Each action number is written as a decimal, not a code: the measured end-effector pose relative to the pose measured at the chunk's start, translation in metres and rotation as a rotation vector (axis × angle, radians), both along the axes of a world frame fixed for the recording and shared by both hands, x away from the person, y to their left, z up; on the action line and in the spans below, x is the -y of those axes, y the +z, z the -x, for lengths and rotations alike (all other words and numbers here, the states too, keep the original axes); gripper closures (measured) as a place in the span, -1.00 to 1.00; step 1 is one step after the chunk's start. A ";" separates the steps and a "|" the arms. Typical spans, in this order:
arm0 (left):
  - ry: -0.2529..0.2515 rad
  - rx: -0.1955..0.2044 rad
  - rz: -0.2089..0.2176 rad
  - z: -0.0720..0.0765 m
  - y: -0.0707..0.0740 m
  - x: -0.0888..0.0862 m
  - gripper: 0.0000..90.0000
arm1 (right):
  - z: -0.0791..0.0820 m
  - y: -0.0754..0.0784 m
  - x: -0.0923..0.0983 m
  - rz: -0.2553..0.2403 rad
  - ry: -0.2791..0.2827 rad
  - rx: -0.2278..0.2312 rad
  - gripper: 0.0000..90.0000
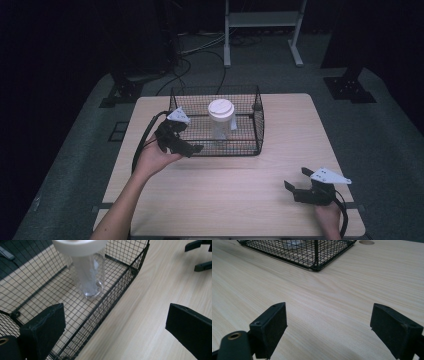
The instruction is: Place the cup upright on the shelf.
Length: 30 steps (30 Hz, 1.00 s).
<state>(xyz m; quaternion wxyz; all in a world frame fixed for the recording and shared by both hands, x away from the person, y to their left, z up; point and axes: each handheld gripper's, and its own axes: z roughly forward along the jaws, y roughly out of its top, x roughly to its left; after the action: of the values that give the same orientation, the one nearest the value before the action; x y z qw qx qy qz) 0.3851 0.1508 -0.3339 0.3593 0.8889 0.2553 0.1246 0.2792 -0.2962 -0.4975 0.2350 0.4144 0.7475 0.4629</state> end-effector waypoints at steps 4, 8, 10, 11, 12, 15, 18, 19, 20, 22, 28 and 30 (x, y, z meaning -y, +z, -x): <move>0.004 0.022 0.019 0.007 -0.004 -0.004 -0.96 | 0.000 0.000 0.000 -0.002 -0.003 0.001 -0.71; 0.002 0.022 0.029 0.012 -0.007 -0.007 -0.96 | 0.000 0.000 0.000 0.006 -0.001 0.004 -0.71; 0.003 0.017 0.037 0.014 -0.008 -0.008 -0.96 | 0.000 0.000 0.000 0.004 -0.002 0.000 -0.71; 0.000 0.018 0.038 0.015 -0.009 -0.009 -0.96 | 0.000 0.000 0.000 0.003 -0.003 -0.002 -0.71; -0.001 0.017 0.037 0.016 -0.010 -0.009 -0.96 | 0.000 0.000 0.000 0.004 -0.002 -0.001 -0.71; -0.004 0.016 0.041 0.021 -0.014 -0.010 -0.96 | 0.001 0.000 0.000 0.003 -0.004 -0.003 -0.71; -0.009 0.014 0.043 0.025 -0.018 -0.011 -0.96 | 0.000 0.000 0.000 0.002 -0.004 -0.003 -0.71; -0.011 0.016 0.043 0.026 -0.019 -0.011 -0.96 | 0.000 0.000 0.000 0.000 -0.005 -0.003 -0.71; -0.011 0.017 0.043 0.028 -0.021 -0.012 -0.96 | 0.000 0.000 0.000 0.002 -0.004 -0.003 -0.71; -0.007 0.025 0.046 0.030 -0.023 -0.013 -0.96 | 0.000 0.000 0.000 0.004 -0.004 -0.003 -0.71; -0.007 0.021 0.051 0.035 -0.029 -0.017 -0.96 | 0.000 0.000 0.000 0.006 -0.005 -0.002 -0.71; -0.007 0.021 0.051 0.037 -0.032 -0.018 -0.96 | 0.000 0.000 0.000 0.006 -0.005 -0.002 -0.71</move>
<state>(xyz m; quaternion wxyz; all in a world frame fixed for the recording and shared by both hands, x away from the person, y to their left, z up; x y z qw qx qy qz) 0.3479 0.1686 -0.3655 0.3849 0.8789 0.2516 0.1264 0.2788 -0.2958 -0.4975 0.2366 0.4163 0.7481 0.4595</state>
